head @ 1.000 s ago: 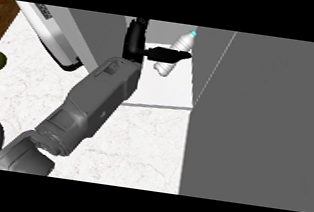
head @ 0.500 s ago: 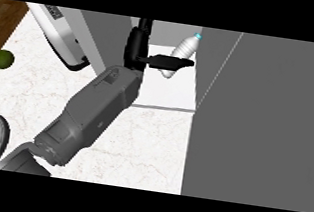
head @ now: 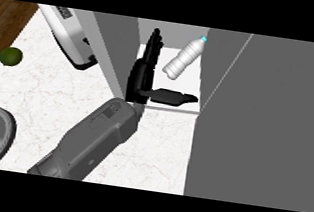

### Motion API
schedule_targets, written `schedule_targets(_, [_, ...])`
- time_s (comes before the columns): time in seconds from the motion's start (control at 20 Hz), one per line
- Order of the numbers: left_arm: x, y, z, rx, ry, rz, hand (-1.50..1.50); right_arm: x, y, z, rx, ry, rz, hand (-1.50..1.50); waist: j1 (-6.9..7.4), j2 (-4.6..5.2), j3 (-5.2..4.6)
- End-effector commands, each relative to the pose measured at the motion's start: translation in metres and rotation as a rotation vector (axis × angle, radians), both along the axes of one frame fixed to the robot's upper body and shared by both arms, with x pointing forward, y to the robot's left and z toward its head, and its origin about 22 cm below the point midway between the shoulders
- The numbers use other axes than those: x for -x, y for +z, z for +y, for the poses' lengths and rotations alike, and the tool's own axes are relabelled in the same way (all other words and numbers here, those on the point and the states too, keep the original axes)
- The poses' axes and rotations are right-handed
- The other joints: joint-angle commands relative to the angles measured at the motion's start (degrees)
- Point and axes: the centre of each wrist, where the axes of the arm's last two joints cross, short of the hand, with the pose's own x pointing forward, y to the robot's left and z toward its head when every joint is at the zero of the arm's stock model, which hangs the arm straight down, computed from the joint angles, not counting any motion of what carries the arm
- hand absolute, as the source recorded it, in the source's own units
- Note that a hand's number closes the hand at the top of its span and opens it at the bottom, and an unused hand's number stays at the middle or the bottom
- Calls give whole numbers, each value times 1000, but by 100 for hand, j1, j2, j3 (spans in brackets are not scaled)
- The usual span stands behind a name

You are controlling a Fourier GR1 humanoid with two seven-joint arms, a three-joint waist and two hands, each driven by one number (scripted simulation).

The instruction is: Pick up the bottled water, place it into the cabinet and close the cabinet

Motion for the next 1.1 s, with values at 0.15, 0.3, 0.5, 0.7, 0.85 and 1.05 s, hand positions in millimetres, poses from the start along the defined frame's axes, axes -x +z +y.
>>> schedule_targets(0.15, [71,-27,-6,101,-32,23,-150,16,28,25,45,26,-32,-150,32,-6,-2])
schedule_targets(0.3, [95,-26,-11,107,-61,18,-150,17,32,21,82,3,-33,-150,61,-2,0])
schedule_targets(0.5, [136,-34,4,150,-105,52,150,14,24,20,96,27,-54,-150,102,-15,1])
schedule_targets(0.7, [148,-34,25,108,-163,39,150,9,27,24,112,117,-29,150,66,19,1])
schedule_targets(0.85, [164,-27,51,110,-167,49,150,16,29,22,139,207,21,150,24,-11,1])
schedule_targets(1.05, [189,-29,73,81,-171,36,150,17,39,36,143,224,22,150,40,13,-5])
